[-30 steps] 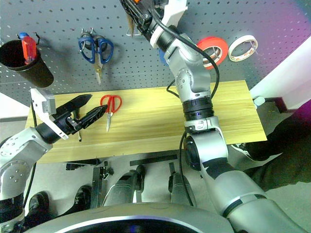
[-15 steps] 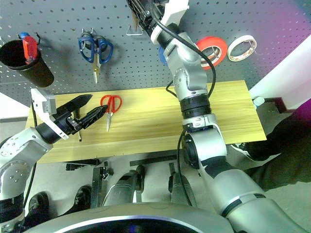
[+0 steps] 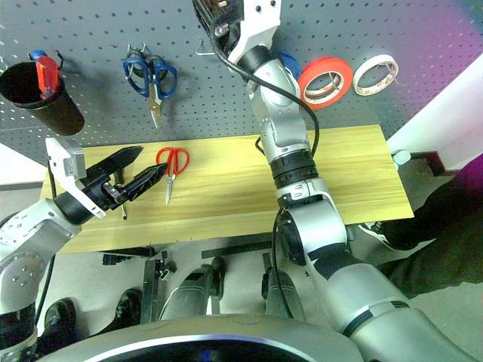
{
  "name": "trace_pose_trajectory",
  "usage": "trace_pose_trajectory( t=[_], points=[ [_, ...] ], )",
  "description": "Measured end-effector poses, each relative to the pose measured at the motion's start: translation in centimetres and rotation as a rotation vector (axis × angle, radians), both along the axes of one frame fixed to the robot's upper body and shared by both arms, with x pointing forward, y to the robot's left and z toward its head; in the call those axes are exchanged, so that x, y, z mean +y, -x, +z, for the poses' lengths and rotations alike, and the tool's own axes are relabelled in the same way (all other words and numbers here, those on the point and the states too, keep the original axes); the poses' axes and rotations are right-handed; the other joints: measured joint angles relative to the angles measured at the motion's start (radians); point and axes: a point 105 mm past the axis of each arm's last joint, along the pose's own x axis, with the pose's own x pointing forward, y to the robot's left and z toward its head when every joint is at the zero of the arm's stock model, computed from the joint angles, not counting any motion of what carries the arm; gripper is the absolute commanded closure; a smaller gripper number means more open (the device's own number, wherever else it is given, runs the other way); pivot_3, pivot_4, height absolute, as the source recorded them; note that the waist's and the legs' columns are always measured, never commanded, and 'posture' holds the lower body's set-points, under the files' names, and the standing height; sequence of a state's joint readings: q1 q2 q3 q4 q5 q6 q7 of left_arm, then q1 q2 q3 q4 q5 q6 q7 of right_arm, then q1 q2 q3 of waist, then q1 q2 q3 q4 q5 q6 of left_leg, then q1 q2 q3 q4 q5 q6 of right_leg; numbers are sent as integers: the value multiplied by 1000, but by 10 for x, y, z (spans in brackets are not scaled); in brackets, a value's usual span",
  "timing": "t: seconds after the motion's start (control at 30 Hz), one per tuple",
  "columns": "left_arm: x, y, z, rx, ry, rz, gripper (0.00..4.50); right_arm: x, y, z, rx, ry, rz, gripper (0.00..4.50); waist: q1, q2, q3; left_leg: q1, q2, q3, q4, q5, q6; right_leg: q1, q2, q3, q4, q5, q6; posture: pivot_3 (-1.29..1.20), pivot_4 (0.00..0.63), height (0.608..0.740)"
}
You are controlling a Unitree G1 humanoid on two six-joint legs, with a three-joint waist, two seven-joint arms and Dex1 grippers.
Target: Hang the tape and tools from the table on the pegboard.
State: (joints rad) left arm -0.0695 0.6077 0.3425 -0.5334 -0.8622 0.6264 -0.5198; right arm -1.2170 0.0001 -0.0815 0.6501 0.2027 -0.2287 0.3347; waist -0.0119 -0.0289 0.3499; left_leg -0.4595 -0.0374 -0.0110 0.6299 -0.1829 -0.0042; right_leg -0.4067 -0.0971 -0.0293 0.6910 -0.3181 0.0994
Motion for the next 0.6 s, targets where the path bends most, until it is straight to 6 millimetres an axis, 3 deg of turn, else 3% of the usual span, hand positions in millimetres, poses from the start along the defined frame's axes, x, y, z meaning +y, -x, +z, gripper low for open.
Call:
trace_pose_trajectory(
  t=[0.37, 0.6],
  points=[
    [2, 1, -2, 7, 1, 6, 0, 3, -1, -11, 36, -25, -31, 2333, 1, 0, 0, 0, 0, 0, -1, 0, 0, 0, 0, 0, 0, 0, 0, 120, 288, 740],
    [2, 1, -1, 8, 6, 3, 0, 3, -7, -42, 93, 22, -84, 2333, 3, 0, 0, -1, 0, 0, -2, 0, 0, -1, 0, 0, -2, 0, 0, 124, 292, 740]
  ],
)
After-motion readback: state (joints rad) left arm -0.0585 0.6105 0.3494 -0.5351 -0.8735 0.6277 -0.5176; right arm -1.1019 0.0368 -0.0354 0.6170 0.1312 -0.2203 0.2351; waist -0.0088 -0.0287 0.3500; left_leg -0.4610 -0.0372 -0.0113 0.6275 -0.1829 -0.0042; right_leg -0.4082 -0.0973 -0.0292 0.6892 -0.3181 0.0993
